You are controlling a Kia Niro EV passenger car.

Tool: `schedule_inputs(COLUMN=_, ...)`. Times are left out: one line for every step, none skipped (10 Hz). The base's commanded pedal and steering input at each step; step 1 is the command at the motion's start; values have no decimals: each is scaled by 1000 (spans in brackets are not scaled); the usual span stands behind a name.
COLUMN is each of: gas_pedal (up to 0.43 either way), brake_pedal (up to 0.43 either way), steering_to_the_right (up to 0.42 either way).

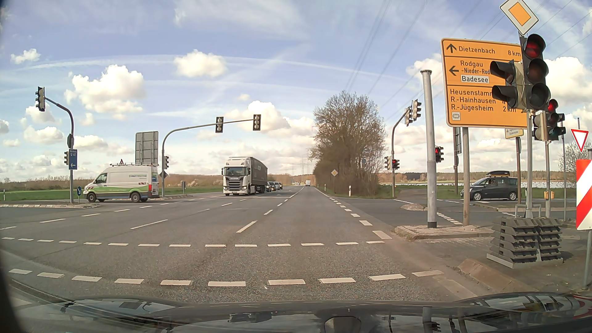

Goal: Follow the waypoints while adhering to traffic rules and regulations

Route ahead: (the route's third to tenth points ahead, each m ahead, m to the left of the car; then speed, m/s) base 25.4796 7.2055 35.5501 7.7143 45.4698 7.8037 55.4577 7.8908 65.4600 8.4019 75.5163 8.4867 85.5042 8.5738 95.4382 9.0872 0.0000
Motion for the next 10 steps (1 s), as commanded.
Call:
schedule_inputs(gas_pedal=0, brake_pedal=323, steering_to_the_right=-4)
schedule_inputs(gas_pedal=0, brake_pedal=329, steering_to_the_right=-4)
schedule_inputs(gas_pedal=0, brake_pedal=323, steering_to_the_right=-4)
schedule_inputs(gas_pedal=0, brake_pedal=323, steering_to_the_right=-4)
schedule_inputs(gas_pedal=0, brake_pedal=323, steering_to_the_right=-4)
schedule_inputs(gas_pedal=0, brake_pedal=323, steering_to_the_right=-4)
schedule_inputs(gas_pedal=0, brake_pedal=323, steering_to_the_right=-4)
schedule_inputs(gas_pedal=0, brake_pedal=329, steering_to_the_right=-4)
schedule_inputs(gas_pedal=0, brake_pedal=323, steering_to_the_right=-4)
schedule_inputs(gas_pedal=0, brake_pedal=323, steering_to_the_right=-4)
